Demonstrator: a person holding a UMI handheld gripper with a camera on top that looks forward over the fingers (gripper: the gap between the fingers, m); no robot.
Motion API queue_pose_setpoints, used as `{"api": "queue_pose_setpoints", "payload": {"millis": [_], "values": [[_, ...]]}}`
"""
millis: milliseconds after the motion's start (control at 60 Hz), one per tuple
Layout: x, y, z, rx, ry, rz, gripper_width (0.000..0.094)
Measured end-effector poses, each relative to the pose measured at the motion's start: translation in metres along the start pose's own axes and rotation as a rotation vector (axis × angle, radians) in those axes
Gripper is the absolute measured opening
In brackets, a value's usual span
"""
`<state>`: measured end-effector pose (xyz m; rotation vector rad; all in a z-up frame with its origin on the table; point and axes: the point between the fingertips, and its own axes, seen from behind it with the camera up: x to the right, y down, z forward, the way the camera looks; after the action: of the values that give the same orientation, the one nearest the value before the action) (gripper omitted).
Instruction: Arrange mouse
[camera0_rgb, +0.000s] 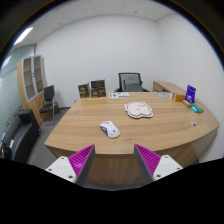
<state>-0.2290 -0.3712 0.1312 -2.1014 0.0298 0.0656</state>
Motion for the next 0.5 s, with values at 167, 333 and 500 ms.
{"api": "queue_pose_setpoints", "payload": {"millis": [167,333,500], "values": [[-0.015,0.016,0.030,-0.047,0.005,0.059,0.0835],[-0.009,0.018,0.057,-0.040,0.045,0.048,0.0840],[0.025,0.031,0.099,-0.069,0.083,0.014,0.0840]]}}
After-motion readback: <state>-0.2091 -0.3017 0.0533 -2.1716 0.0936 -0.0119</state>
